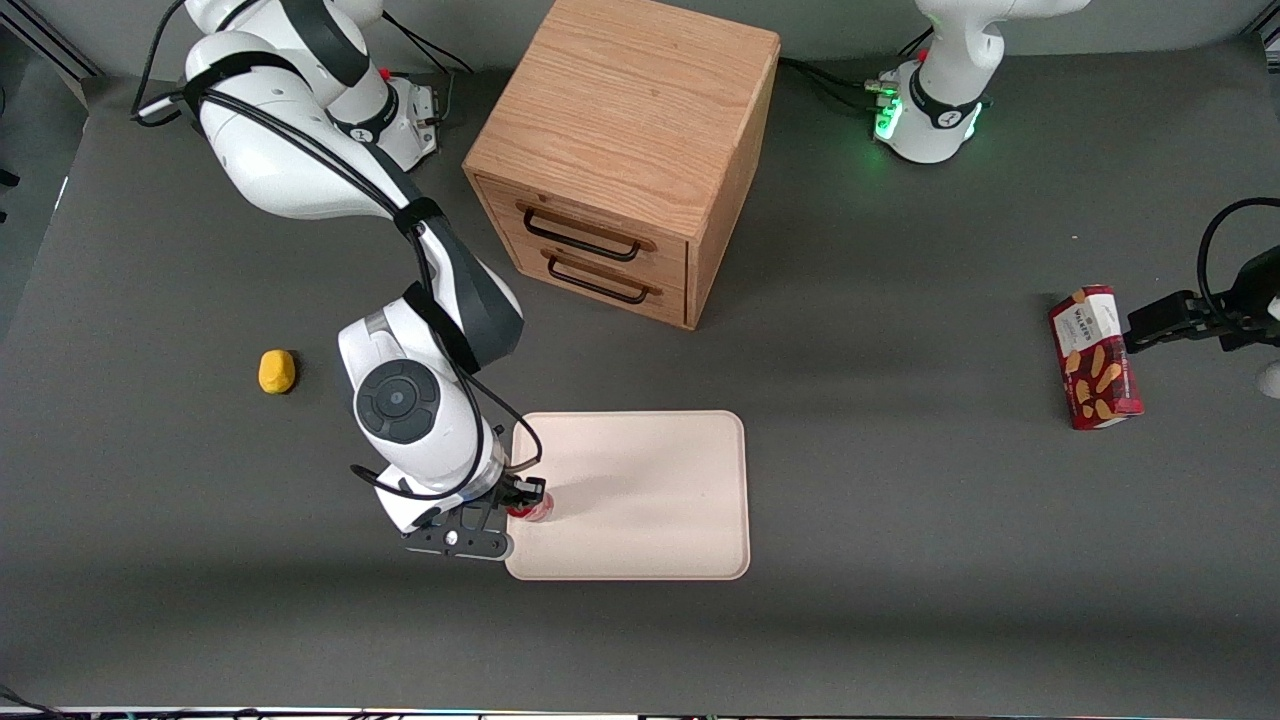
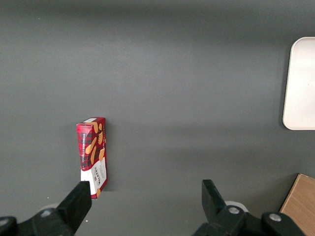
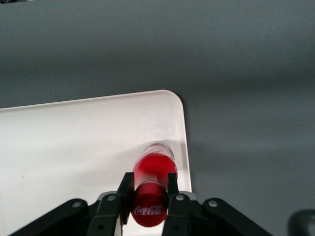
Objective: Place coke bottle on tray
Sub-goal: 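Carry the bottle over the white tray and lower it onto it, then open the right gripper and withdraw it from the bottle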
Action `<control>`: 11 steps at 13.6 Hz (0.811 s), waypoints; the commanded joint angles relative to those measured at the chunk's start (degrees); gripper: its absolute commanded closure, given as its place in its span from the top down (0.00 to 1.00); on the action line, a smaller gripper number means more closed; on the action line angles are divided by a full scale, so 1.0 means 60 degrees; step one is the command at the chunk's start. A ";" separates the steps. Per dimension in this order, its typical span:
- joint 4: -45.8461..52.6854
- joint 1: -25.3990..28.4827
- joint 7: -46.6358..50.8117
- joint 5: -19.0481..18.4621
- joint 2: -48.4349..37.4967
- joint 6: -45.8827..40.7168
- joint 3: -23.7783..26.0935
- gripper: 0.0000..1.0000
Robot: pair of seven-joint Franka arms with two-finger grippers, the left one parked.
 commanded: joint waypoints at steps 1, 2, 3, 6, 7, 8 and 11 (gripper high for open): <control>0.0265 0.0096 0.0147 -0.0249 0.0191 0.0048 -0.0010 0.00; 0.0264 0.0096 0.0147 -0.0249 0.0191 0.0091 -0.0010 0.00; 0.0221 0.0096 0.0133 -0.0235 0.0191 0.0092 -0.0010 0.00; 0.0221 0.0096 0.0191 -0.0220 0.0104 0.0092 -0.0024 1.00; 0.0221 0.0067 0.0148 -0.0176 0.0016 0.0077 -0.0053 1.00; 0.0221 0.0067 0.0147 -0.0132 -0.0144 -0.0039 -0.0053 1.00; 0.0221 -0.0035 0.0133 -0.0088 -0.0802 -0.1367 0.0034 1.00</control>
